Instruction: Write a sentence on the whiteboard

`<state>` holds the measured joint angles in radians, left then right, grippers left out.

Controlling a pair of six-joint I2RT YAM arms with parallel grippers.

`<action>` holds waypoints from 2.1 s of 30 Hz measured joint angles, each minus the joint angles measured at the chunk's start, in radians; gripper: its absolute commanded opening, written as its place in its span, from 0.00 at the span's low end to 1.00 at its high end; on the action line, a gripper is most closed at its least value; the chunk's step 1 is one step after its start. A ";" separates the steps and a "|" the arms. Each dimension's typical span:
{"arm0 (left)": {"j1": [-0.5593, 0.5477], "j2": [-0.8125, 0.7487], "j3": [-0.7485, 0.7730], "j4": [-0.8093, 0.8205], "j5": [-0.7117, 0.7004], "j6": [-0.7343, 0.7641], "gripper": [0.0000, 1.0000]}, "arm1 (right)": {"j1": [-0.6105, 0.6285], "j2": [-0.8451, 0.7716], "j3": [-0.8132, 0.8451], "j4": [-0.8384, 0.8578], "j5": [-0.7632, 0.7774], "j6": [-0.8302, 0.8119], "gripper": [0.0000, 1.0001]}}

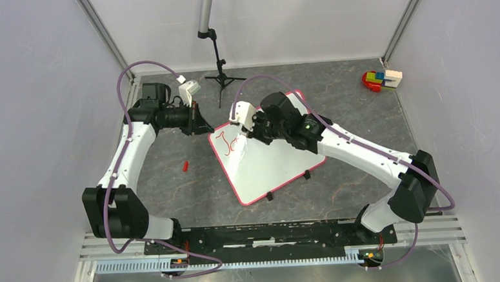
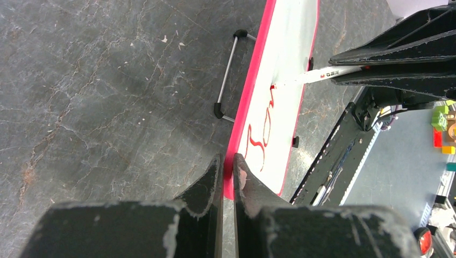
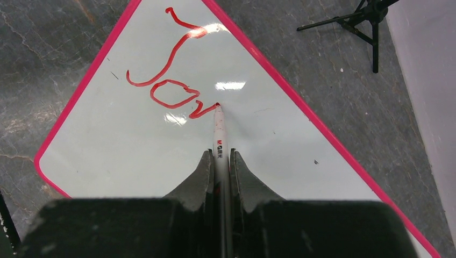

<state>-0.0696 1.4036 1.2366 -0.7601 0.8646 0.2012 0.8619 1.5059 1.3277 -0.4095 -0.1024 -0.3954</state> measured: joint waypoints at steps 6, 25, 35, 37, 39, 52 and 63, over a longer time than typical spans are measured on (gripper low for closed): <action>0.000 0.000 0.000 0.000 -0.001 0.000 0.03 | 0.000 0.000 0.000 0.000 0.000 -0.004 0.00; -0.002 0.002 0.000 0.000 -0.007 0.000 0.03 | 0.028 -0.080 -0.166 0.011 -0.046 0.013 0.00; -0.005 0.002 0.000 0.002 -0.012 0.000 0.04 | 0.061 -0.037 -0.121 -0.006 -0.063 0.032 0.00; -0.005 0.001 0.000 0.003 -0.010 0.000 0.04 | 0.061 -0.031 -0.100 -0.009 -0.063 0.032 0.00; -0.005 0.001 0.000 0.003 -0.009 0.000 0.04 | 0.060 -0.031 -0.082 -0.012 -0.062 0.032 0.00; -0.005 0.001 0.000 0.003 -0.008 0.000 0.06 | -0.066 -0.130 -0.075 -0.017 -0.116 0.034 0.00; -0.007 0.001 0.000 0.004 -0.008 0.000 0.06 | -0.151 -0.183 -0.156 -0.003 -0.133 0.034 0.00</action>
<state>-0.0765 1.4048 1.2366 -0.7563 0.8562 0.2012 0.7113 1.3231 1.1713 -0.4126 -0.2352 -0.3611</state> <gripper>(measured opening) 0.130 0.125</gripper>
